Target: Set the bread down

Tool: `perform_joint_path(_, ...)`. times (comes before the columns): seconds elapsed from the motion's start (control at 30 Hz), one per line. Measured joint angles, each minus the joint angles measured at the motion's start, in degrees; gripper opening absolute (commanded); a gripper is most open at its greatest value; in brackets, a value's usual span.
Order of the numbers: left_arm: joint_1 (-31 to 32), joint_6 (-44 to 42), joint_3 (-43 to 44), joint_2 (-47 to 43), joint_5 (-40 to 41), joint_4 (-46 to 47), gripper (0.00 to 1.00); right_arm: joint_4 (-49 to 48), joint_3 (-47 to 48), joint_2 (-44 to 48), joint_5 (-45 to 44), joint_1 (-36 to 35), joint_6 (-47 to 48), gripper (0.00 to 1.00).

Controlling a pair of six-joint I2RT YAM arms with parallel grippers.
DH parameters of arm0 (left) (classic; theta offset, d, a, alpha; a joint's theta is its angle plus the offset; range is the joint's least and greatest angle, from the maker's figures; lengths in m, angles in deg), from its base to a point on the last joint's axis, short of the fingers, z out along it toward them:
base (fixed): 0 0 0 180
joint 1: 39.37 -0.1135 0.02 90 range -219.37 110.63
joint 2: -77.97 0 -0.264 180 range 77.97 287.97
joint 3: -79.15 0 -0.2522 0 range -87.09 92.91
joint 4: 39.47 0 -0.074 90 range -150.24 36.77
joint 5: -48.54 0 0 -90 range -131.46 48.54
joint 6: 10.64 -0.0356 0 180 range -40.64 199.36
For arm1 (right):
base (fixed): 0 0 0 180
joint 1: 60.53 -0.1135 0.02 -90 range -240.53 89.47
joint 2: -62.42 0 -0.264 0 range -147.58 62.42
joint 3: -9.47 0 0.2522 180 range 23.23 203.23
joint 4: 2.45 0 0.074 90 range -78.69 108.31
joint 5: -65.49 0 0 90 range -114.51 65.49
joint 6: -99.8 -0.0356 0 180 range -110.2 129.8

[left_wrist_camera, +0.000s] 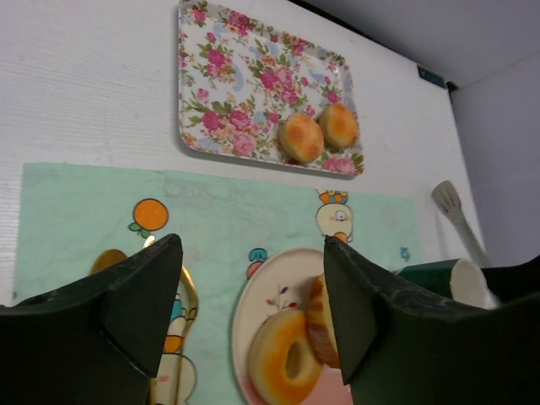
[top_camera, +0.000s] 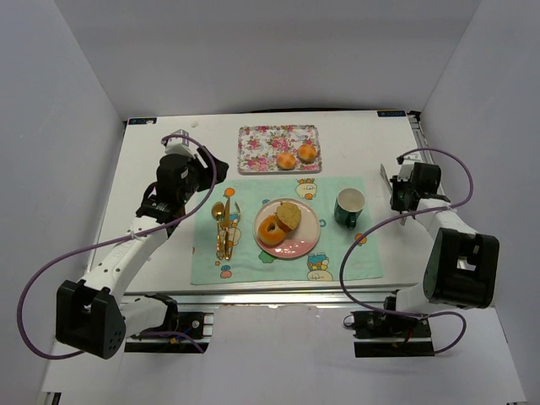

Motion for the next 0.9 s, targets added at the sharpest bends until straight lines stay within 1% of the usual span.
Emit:
perform_joint_path(0.03,0.00,0.00,0.00,0.00,-0.11,-0.04,0.80,-1.14,-0.44,-0.76,-0.02,0.79,-0.17,0.10)
perform_joint_path(0.07,0.00,0.20,0.00,0.02,-0.13,-0.02,0.81,-1.97,-0.48,-1.53,-0.04,1.55,-0.13,0.23)
perform_joint_path(0.13,0.00,0.24,0.00,0.00,-0.17,-0.04,0.82,-3.58,-0.48,-3.13,0.02,2.38,0.26,0.37)
perform_joint_path(0.17,0.00,0.26,0.00,0.00,-0.20,-0.04,0.83,-3.63,-0.48,-4.11,0.04,2.60,1.03,0.52)
perform_joint_path(0.27,0.00,0.26,0.00,0.02,-0.24,-0.04,0.83,-2.47,-0.48,-7.13,0.48,3.06,2.71,0.67)
perform_joint_path(0.4,0.00,0.26,0.00,0.11,-0.28,-0.04,0.83,-0.94,-0.42,-9.33,1.66,3.89,4.61,0.73)
perform_joint_path(0.5,0.00,0.24,0.00,0.11,-0.28,-0.11,0.83,-0.20,-0.37,-9.07,2.34,5.22,5.53,0.81)
perform_joint_path(0.57,0.00,0.22,0.00,0.11,-0.28,-0.26,0.84,1.46,-0.20,-8.02,2.47,5.92,6.21,0.89)
perform_joint_path(0.7,0.00,0.22,0.00,0.11,-0.28,-0.50,0.85,6.08,2.99,-2.82,3.04,6.29,7.41,0.89)
perform_joint_path(0.8,0.00,0.22,0.00,0.09,-0.31,-0.48,0.85,7.91,9.35,0.72,2.86,5.53,7.23,0.89)
perform_joint_path(0.9,0.00,0.24,0.00,0.09,-0.87,-0.48,0.84,8.20,16.04,2.29,1.49,3.61,6.38,0.89)
